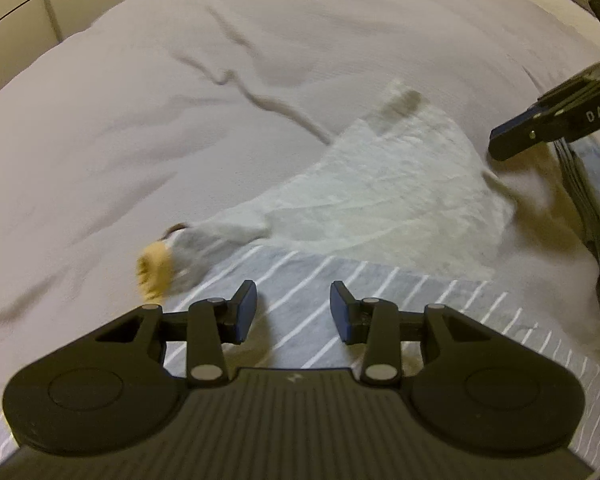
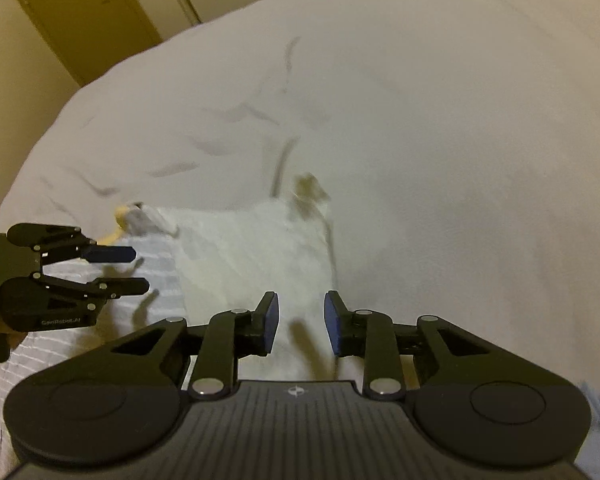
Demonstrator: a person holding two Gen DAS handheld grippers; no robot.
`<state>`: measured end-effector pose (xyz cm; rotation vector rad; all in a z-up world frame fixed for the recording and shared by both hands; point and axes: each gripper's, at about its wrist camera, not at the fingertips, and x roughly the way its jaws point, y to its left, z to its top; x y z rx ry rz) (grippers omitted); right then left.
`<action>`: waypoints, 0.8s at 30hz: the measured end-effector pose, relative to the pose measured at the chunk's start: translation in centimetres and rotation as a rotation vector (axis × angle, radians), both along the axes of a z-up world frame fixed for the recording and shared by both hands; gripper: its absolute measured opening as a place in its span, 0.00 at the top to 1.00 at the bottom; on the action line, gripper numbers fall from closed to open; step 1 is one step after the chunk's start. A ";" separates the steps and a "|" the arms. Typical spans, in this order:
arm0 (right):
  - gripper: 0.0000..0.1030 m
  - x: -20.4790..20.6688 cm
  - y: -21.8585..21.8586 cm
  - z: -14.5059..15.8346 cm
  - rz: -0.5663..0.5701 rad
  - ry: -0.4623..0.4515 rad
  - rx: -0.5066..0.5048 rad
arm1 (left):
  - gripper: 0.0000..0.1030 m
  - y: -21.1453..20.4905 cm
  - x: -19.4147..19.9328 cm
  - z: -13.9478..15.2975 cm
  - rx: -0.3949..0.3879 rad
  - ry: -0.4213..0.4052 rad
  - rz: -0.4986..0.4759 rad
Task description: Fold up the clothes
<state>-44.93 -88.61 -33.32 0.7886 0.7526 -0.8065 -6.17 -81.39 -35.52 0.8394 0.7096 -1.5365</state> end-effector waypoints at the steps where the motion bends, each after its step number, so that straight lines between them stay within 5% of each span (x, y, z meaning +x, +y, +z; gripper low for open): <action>1: 0.68 0.8 -0.2 0.1 0.013 -0.003 -0.006 | 0.66 0.2 0.5 0.2 -0.005 0.002 0.020; 8: 0.67 6.8 -0.7 0.0 0.152 -0.011 -0.030 | 0.65 3.8 4.7 1.6 -0.001 0.001 0.167; 15: 0.67 14.4 -1.0 -0.3 0.299 0.021 -0.077 | 0.64 10.0 10.7 1.4 0.055 -0.105 0.213; 21: 0.67 21.2 -1.8 -0.1 0.407 0.050 -0.132 | 0.64 10.5 16.5 1.0 0.027 -0.128 0.238; 24: 0.67 23.5 -1.4 -0.9 0.496 0.134 -0.148 | 0.61 9.6 17.8 0.7 0.018 -0.106 0.210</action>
